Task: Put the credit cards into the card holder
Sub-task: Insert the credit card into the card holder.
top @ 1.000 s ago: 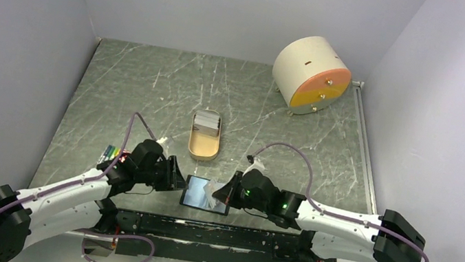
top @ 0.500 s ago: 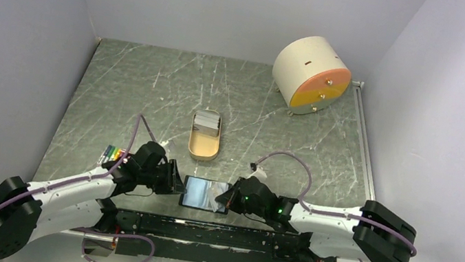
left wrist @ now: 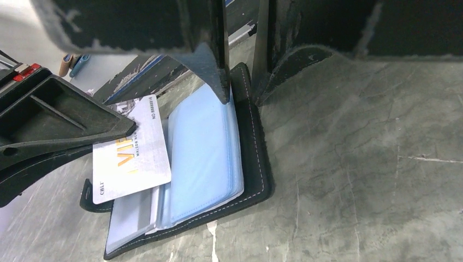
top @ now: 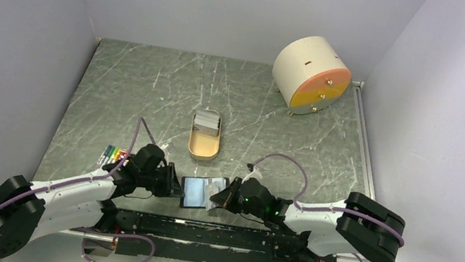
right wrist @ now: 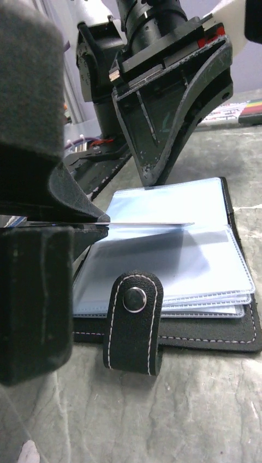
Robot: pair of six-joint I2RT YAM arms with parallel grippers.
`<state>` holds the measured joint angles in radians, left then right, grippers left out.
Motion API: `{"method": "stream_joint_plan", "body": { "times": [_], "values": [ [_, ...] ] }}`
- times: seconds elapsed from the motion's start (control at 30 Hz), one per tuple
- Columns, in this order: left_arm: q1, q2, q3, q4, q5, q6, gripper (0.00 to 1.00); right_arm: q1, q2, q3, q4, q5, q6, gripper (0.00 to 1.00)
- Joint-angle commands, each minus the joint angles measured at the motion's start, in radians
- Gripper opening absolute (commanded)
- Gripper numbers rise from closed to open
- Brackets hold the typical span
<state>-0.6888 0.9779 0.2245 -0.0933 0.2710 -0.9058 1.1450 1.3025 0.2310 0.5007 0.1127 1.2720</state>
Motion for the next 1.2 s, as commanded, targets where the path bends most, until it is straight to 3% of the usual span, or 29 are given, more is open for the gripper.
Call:
{"method": "stream_joint_plan", "body": {
  "times": [0.0,0.27,0.5,0.83,1.17],
  "values": [
    [0.003,-0.017,-0.018,0.034,0.023,-0.001,0.27,0.005,0.011,-0.022,0.083,-0.007,-0.013,0.04],
    [0.003,-0.014,-0.011,0.019,0.014,0.003,0.26,0.003,0.030,0.006,0.055,-0.031,-0.106,0.03],
    [0.004,-0.006,-0.006,0.004,0.010,0.006,0.25,-0.020,0.072,-0.027,0.185,-0.065,-0.210,0.07],
    [0.003,-0.022,-0.022,-0.001,0.007,-0.005,0.26,-0.043,0.217,-0.037,0.340,-0.106,-0.169,0.05],
    [0.003,-0.016,-0.029,0.000,0.005,-0.002,0.25,-0.048,0.226,-0.060,0.377,-0.075,-0.134,0.04]
  ]
}}
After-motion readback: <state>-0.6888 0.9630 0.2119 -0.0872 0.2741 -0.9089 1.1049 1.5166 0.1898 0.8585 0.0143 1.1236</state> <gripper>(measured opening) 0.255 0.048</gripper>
